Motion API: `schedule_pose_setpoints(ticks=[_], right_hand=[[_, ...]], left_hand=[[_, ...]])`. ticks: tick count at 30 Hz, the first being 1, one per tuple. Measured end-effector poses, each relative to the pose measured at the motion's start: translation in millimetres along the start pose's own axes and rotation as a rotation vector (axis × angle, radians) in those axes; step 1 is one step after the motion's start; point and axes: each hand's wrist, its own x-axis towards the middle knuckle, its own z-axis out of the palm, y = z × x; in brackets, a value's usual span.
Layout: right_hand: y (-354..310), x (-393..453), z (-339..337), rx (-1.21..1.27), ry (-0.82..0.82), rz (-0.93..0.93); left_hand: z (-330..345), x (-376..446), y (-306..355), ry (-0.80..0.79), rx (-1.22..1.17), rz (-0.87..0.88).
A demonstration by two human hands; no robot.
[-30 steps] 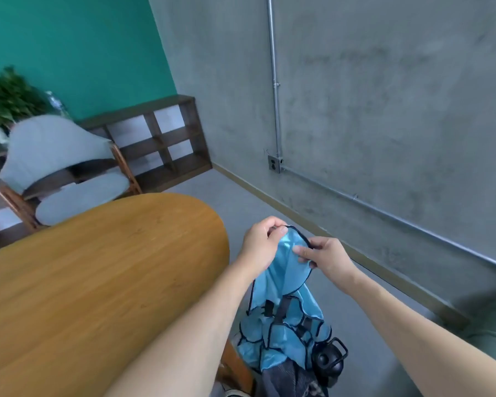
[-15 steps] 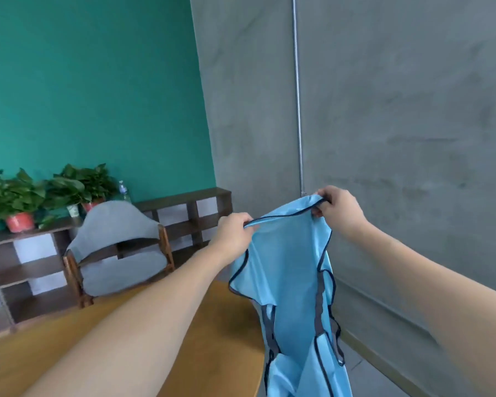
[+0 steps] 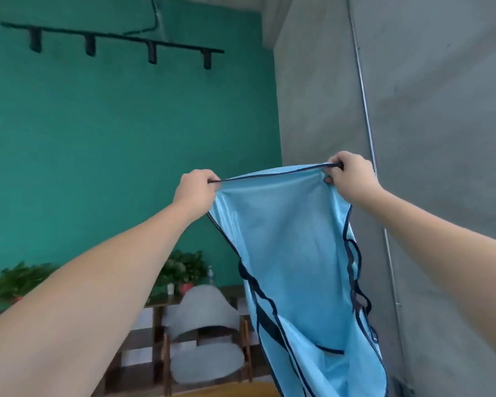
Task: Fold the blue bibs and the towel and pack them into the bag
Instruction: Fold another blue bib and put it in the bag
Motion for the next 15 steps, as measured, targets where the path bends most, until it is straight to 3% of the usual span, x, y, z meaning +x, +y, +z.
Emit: schedule_pose_setpoints(ticks=[7,15], right_hand=[[-63.9,-5.5,44.3,0.072,-0.060,-0.016],[-65.4,-37.2,105.6,0.058,-0.229,0.004]], left_hand=[[-112.8,-10.5,-37.0,0.046,0.135,-0.023],[-143.7,-31.0,-91.0,0.020,0.245,-0.136]])
